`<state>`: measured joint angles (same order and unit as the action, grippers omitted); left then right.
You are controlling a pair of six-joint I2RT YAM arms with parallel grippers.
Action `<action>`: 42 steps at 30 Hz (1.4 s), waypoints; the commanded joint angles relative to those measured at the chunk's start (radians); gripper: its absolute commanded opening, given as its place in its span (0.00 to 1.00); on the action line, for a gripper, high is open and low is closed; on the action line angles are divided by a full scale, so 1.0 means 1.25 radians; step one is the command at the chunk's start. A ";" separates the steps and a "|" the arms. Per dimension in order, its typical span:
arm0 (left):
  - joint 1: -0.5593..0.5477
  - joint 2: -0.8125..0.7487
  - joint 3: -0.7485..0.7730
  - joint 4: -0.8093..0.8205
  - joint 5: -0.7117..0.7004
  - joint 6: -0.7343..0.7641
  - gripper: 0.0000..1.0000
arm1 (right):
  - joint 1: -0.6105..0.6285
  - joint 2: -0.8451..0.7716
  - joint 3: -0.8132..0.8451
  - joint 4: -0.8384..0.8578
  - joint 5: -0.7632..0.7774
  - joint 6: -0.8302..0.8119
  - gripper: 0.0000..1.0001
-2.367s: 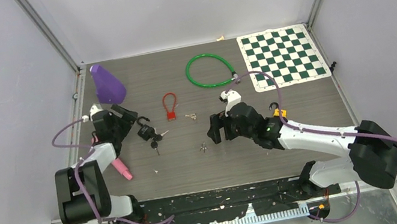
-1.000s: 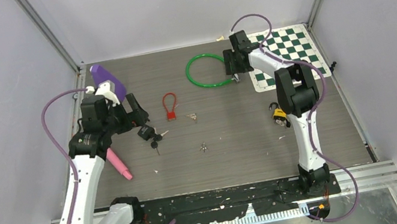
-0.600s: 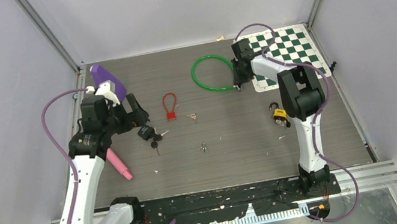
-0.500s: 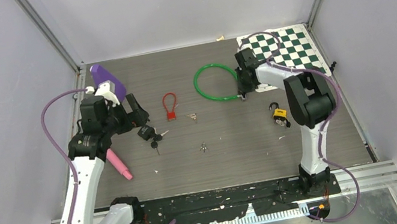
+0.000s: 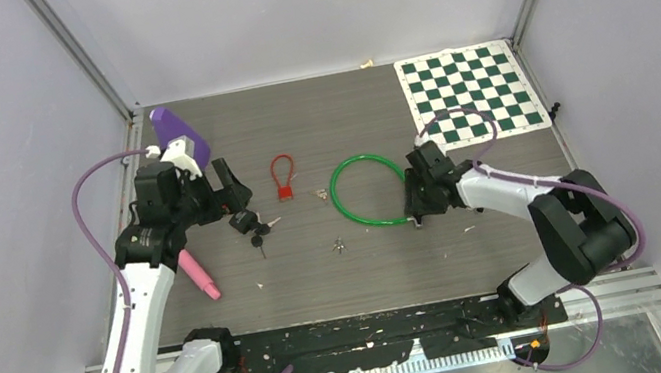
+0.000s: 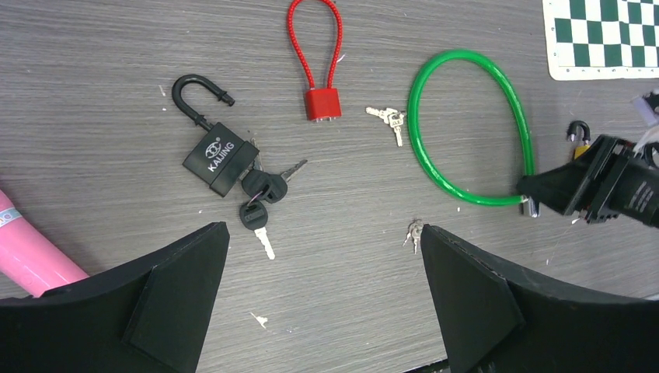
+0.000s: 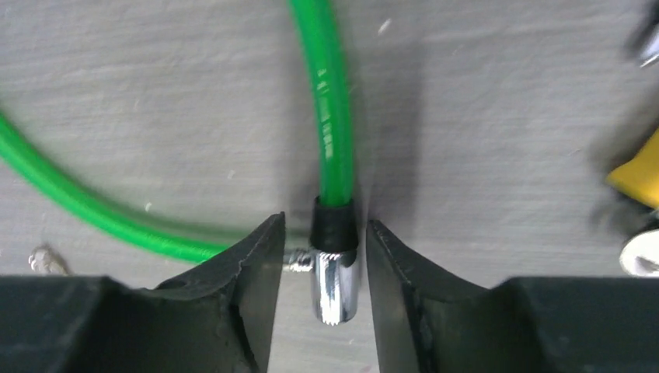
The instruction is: Unlock with the key
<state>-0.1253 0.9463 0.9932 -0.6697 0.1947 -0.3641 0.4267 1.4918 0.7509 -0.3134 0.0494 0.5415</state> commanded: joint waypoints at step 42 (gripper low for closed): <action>-0.003 0.010 0.002 0.033 0.039 -0.013 0.97 | 0.302 0.537 0.672 -0.172 -0.028 -0.456 0.47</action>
<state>-0.1253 0.9649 0.9924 -0.6685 0.2214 -0.3817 0.7589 2.1963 1.6558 -0.4362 -0.0315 -0.0025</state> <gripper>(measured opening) 0.976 0.514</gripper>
